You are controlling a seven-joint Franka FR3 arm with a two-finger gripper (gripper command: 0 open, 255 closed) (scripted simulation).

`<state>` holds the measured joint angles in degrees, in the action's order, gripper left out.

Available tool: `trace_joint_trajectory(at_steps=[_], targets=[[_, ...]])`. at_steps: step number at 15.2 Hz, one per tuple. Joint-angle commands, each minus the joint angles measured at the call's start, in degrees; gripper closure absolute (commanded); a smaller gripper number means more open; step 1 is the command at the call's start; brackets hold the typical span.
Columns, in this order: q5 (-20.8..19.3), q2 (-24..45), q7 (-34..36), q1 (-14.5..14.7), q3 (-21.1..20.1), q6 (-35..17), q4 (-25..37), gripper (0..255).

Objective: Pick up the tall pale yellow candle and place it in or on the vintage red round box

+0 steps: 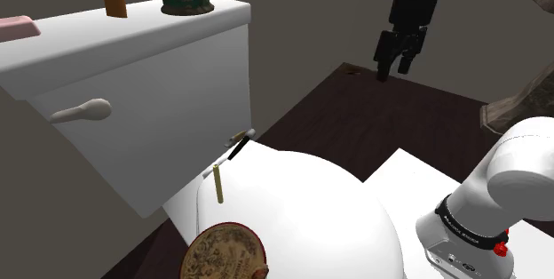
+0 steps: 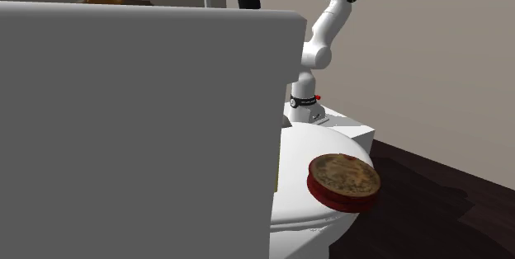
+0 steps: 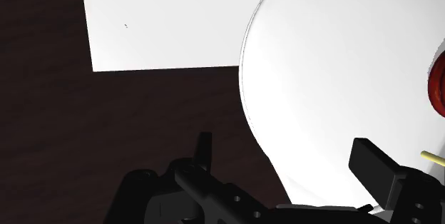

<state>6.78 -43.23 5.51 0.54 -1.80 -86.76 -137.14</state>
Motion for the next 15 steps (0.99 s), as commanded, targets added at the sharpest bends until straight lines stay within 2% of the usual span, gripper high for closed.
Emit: trace_joint_trajectory(at_steps=[1,8,15], targets=[[0.0,0.0,0.0,0.0,0.0,0.0,0.0,0],[5.08,6.97,7.64,3.08,-8.25,-7.9,1.01,0],[7.32,17.01,15.33,5.11,-16.28,-15.62,5.44,0]])
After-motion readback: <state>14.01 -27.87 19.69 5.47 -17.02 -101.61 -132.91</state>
